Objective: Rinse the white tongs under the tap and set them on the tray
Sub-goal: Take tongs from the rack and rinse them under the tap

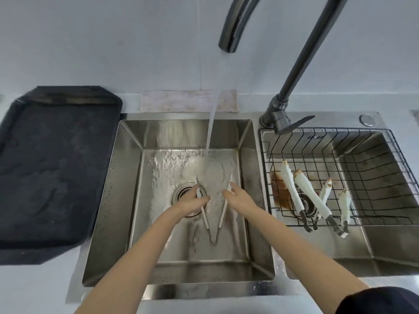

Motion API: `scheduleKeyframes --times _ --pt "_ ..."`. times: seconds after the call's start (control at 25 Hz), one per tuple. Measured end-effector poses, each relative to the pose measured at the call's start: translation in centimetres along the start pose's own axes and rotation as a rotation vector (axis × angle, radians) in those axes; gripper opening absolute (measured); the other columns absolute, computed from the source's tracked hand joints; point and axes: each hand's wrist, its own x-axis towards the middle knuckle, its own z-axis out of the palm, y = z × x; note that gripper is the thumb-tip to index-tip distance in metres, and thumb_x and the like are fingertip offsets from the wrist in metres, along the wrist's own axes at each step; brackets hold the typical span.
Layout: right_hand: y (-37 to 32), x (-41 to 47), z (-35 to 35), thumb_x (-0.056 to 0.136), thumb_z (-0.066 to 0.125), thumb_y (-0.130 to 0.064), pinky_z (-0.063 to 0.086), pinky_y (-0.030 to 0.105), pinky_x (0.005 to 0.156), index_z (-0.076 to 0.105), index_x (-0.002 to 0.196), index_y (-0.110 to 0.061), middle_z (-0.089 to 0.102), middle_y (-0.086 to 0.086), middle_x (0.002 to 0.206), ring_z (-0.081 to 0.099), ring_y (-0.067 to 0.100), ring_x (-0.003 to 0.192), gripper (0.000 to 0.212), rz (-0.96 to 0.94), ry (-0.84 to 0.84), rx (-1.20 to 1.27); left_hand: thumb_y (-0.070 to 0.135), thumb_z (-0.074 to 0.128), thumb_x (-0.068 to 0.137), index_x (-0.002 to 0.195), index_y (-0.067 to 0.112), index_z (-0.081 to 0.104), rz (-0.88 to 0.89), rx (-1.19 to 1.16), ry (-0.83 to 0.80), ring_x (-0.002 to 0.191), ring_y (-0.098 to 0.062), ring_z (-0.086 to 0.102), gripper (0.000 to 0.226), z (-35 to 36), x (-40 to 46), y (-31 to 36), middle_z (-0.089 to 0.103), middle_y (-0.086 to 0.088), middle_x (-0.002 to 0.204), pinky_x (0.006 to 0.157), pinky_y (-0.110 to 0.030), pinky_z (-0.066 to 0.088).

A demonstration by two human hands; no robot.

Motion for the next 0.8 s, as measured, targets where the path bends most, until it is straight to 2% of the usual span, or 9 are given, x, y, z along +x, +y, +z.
scheduleKeyframes --times 0.24,0.4,0.48,0.56,0.6,0.68,0.8 --pt "-2.2 -4.6 -3.2 0.097 0.041 -0.029 0.023 0.031 0.115 0.022 0.15 -0.013 0.024 0.006 0.157 0.026 0.023 0.144 0.058 -0.253 0.1 -0.208 0.027 0.047 0.094 0.148 0.013 0.015 0.211 0.363 0.031 0.143 -0.021 0.024 0.065 -0.5 -3.6 3.5 0.023 -0.005 0.156 0.111 -0.025 0.023" --pt "-1.9 -7.5 -5.9 0.097 0.044 -0.028 0.024 0.03 0.114 0.025 0.149 -0.013 0.029 0.006 0.156 0.029 0.022 0.143 0.057 -0.353 0.179 -0.27 0.035 0.047 0.092 0.149 0.014 0.012 0.294 0.631 0.091 0.145 -0.023 0.018 0.07 0.6 -4.4 5.5 0.016 -0.007 0.158 0.118 -0.037 0.02" --pt "-1.1 -8.5 -7.4 0.096 0.044 -0.029 0.027 0.031 0.112 0.026 0.149 -0.014 0.034 0.007 0.153 0.041 0.02 0.135 0.057 -0.365 0.213 -0.301 0.036 0.047 0.091 0.149 0.016 0.013 0.326 0.698 0.104 0.145 -0.025 0.02 0.07 1.8 -4.8 6.7 0.017 -0.008 0.158 0.117 -0.04 0.022" --pt "-0.2 -9.3 -9.0 0.096 0.044 -0.03 0.034 0.03 0.107 0.026 0.149 -0.015 0.039 0.009 0.151 0.055 0.016 0.117 0.058 -0.356 0.247 -0.324 0.037 0.046 0.091 0.15 0.018 0.012 0.372 0.777 0.117 0.145 -0.026 0.02 0.071 3.2 -5.2 7.9 0.016 -0.009 0.158 0.117 -0.041 0.023" --pt "0.4 -9.5 -9.8 0.096 0.045 -0.029 0.035 0.029 0.105 0.027 0.149 -0.014 0.037 0.009 0.152 0.054 0.017 0.12 0.057 -0.345 0.26 -0.334 0.038 0.045 0.091 0.15 0.017 0.012 0.389 0.811 0.12 0.144 -0.026 0.021 0.071 3.9 -5.4 8.6 0.017 -0.01 0.158 0.116 -0.043 0.023" --pt "1.7 -9.8 -11.5 0.096 0.045 -0.027 0.033 0.029 0.107 0.028 0.148 -0.013 0.033 0.007 0.154 0.041 0.022 0.135 0.056 -0.319 0.287 -0.347 0.04 0.044 0.092 0.149 0.016 0.014 0.409 0.851 0.122 0.143 -0.027 0.024 0.069 5.3 -5.7 9.8 0.02 -0.011 0.157 0.115 -0.043 0.026" --pt "3.9 -10.0 -14.2 0.097 0.043 -0.025 0.034 0.032 0.107 0.029 0.147 -0.012 0.034 0.007 0.153 0.04 0.025 0.136 0.054 -0.272 0.33 -0.348 0.04 0.044 0.092 0.148 0.013 0.018 0.456 0.873 0.109 0.14 -0.027 0.029 0.067 7.8 -5.7 11.6 0.027 -0.012 0.154 0.112 -0.043 0.031"
